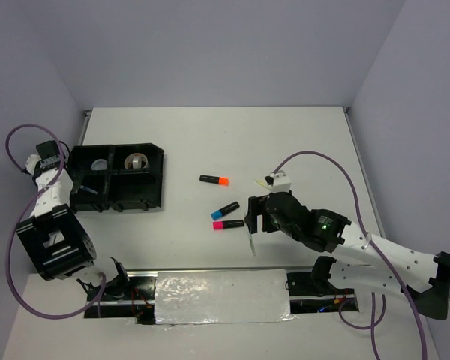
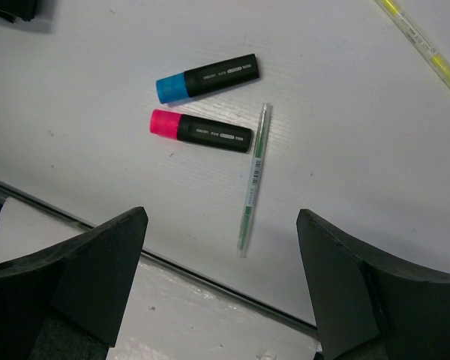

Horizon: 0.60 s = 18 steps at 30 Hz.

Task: Sort the stationery into containers
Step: Place the pen in the storage box, then pick up the pen from the center of the board.

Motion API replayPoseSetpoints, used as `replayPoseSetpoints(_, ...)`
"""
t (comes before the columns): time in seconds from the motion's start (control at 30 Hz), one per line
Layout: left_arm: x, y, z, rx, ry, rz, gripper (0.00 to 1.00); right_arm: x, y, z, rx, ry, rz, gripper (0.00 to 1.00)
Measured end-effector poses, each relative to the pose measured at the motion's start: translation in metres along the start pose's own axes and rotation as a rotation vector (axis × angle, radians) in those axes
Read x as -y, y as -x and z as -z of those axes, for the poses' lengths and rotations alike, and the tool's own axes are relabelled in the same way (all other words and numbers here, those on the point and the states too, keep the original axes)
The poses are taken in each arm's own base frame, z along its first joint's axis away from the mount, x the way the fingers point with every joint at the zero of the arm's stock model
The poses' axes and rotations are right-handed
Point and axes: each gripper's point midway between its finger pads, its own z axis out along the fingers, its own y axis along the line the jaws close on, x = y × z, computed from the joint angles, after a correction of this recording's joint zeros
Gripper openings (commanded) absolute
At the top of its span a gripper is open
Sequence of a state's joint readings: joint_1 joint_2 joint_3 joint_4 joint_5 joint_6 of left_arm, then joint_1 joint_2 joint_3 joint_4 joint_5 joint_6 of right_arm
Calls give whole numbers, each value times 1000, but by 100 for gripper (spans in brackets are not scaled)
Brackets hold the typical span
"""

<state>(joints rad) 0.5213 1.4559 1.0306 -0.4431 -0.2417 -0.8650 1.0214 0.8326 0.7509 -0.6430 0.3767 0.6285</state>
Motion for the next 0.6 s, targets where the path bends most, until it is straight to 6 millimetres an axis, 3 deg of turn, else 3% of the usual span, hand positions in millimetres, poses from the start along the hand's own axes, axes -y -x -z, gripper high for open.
replayPoseSetpoints(0.13, -2, 2, 5, 11, 0, 0, 37, -5, 3, -2, -4, 2, 6, 88)
replayPoseSetpoints(0.47, -4, 4, 13, 29, -11, 2, 74, -10, 2, -1, -9, 13, 17, 89)
replayPoseSetpoints(0.6, 11, 2, 23, 32, -92, -30, 88, -10, 3, -1, -4, 12, 16, 90)
